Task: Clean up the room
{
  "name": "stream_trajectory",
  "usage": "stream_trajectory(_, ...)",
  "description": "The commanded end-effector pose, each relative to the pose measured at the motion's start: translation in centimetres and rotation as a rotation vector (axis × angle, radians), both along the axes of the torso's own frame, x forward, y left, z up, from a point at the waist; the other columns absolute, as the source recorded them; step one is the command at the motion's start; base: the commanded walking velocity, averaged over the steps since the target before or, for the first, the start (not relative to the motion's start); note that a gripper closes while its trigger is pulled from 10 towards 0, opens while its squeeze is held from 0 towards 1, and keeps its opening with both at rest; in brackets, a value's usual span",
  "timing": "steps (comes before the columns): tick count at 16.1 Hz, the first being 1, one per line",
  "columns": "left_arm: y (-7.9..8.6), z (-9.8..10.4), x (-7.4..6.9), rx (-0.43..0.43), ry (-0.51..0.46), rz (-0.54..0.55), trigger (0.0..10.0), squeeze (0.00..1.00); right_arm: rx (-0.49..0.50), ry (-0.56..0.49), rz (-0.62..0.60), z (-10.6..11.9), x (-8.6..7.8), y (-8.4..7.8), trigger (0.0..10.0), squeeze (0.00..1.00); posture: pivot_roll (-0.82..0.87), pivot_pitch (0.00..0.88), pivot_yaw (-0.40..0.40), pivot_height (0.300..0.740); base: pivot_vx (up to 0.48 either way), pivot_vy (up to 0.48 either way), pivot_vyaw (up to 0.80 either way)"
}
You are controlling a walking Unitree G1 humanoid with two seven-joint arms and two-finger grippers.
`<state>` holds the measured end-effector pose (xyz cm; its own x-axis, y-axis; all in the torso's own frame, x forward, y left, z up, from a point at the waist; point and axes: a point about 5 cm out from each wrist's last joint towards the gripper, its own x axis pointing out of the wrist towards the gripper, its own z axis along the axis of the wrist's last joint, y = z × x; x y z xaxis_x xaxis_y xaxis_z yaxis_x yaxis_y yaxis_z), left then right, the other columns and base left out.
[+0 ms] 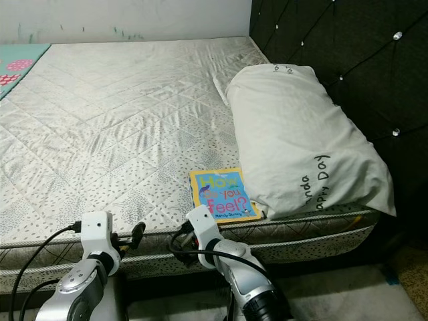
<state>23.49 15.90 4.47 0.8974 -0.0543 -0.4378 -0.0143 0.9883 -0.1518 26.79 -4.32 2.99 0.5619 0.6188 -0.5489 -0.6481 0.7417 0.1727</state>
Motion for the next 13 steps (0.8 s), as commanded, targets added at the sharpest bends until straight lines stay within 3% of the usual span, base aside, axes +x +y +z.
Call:
stream_trajectory(1, 0.0, 0.3, 0.2, 0.007, -0.007, -0.003, 10.0, 0.0, 0.006, -0.027, -0.007, 0.5, 0.5, 0.4, 10.0, 0.0, -0.07, 0.003, -0.019, 0.526, 0.0, 0.0, 0.0)
stream_trajectory(13, 0.0, 0.3, 0.3, 0.013, -0.009, 0.002, 10.0, 0.0, 0.022, -0.014, -0.084, 0.0, 1.4, 2.0, 10.0, 0.0, -0.07, 0.007, -0.02, 0.526, 0.0, 0.0, 0.0)
